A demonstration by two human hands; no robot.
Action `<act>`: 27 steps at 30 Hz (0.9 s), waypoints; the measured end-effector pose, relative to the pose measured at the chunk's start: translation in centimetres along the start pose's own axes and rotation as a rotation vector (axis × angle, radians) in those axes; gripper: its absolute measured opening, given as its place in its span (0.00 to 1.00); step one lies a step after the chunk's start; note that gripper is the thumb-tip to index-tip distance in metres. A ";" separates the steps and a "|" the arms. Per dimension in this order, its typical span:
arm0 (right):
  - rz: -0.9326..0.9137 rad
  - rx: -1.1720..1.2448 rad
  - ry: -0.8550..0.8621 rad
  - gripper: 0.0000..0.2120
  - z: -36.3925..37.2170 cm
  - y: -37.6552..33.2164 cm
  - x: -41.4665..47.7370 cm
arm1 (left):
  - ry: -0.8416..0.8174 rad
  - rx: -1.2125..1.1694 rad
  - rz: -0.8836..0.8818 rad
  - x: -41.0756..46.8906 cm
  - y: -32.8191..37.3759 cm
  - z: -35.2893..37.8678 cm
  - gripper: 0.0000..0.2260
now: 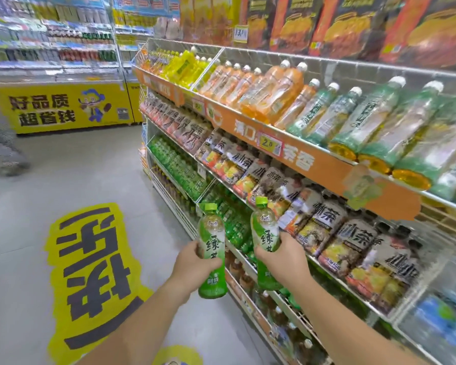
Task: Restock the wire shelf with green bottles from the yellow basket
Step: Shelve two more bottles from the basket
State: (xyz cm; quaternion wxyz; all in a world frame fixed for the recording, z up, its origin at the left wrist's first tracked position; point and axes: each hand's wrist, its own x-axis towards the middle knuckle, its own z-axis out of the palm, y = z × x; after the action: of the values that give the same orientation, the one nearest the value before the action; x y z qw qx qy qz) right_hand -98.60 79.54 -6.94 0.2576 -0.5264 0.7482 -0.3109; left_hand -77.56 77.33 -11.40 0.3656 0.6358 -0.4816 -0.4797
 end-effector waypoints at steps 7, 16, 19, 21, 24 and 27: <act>0.172 0.054 0.121 0.28 1.9 0.6 4.6 | -0.255 0.134 0.059 9.8 1.3 1.9 0.20; 0.430 0.121 0.359 0.18 4.7 1.1 5.7 | -0.609 0.332 0.157 19.2 2.1 5.7 0.23; 0.530 0.168 0.423 0.16 5.6 2.6 4.3 | -0.722 0.348 0.153 19.0 1.4 7.4 0.22; 0.589 0.196 0.454 0.14 6.0 4.0 3.1 | -0.791 0.342 0.116 18.3 0.2 8.6 0.21; 0.676 0.180 0.475 0.13 6.8 6.4 1.2 | -0.859 0.351 0.080 17.2 -2.6 10.3 0.23; 0.742 0.187 0.524 0.15 8.1 9.3 -0.1 | -0.924 0.382 0.058 16.4 -5.1 12.0 0.17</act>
State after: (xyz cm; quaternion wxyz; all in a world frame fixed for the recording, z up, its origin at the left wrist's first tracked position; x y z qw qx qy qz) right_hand -98.66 80.38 -19.25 0.2002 -0.1011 0.8947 -0.3863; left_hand -86.57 62.91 -23.60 0.0042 0.3986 -0.6901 -0.6040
